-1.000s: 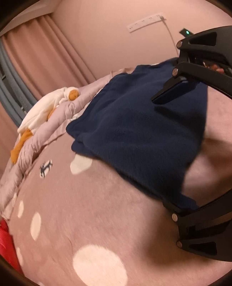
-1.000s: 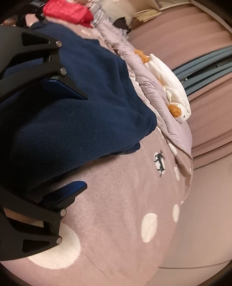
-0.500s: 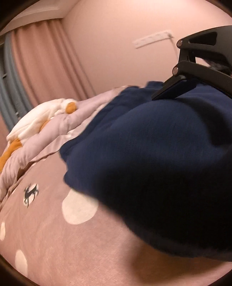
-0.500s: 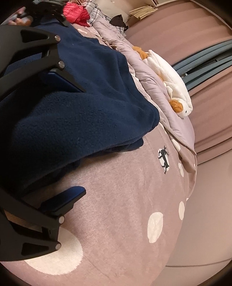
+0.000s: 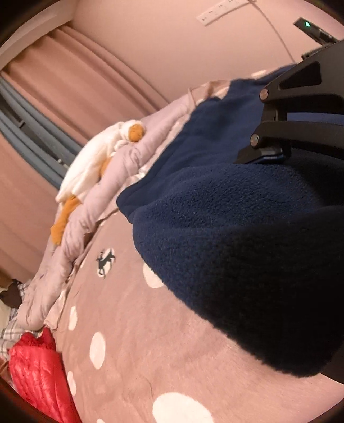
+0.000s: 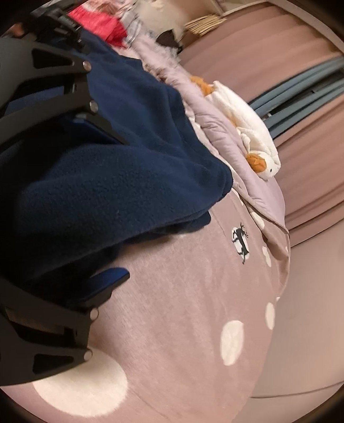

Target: Fold large clothes

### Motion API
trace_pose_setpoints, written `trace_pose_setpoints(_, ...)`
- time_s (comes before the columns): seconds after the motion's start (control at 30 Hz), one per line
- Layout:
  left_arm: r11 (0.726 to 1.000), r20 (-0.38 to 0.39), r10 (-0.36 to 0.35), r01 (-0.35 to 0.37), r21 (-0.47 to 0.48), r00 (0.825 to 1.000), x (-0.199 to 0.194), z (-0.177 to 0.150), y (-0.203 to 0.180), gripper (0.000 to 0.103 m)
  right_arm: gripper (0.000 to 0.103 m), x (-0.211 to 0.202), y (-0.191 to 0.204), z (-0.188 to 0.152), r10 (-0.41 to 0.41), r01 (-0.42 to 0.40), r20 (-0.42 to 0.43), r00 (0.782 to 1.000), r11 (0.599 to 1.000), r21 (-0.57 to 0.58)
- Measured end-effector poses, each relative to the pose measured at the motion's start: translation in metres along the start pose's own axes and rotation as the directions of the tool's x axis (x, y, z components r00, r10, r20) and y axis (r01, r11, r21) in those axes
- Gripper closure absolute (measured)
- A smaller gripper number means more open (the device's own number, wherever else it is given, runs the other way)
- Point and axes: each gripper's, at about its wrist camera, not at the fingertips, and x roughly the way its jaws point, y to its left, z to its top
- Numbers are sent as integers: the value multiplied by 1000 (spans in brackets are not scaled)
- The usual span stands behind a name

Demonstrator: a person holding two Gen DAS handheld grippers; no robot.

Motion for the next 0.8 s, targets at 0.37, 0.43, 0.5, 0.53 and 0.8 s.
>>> trace_pose_setpoints(0.37, 999, 55, 27, -25, -29, 998, -38, 34, 24, 52, 30, -16, 55, -7, 87, -83, 28, 996, 990, -118)
trace_pose_setpoints(0.43, 997, 15, 26, -25, -71, 1000, -32, 30, 35, 52, 30, -24, 62, -5, 31, -21, 70, 997, 990, -140)
trace_pose_setpoints(0.5, 996, -6, 64, -64, -60, 998, -21, 24, 39, 52, 30, -40, 70, 0, 14, 7, 137, 991, 989, -149)
trace_pose_setpoints(0.53, 996, -5, 77, -78, -49, 997, -17, 21, 40, 51, 30, -45, 73, 2, 27, -5, 145, 989, 989, -150)
trace_pose_setpoints(0.8, 995, 9, 90, -90, -30, 996, -17, 14, 39, 47, 61, -17, 120, -34, 192, -199, -53, 980, 949, -245)
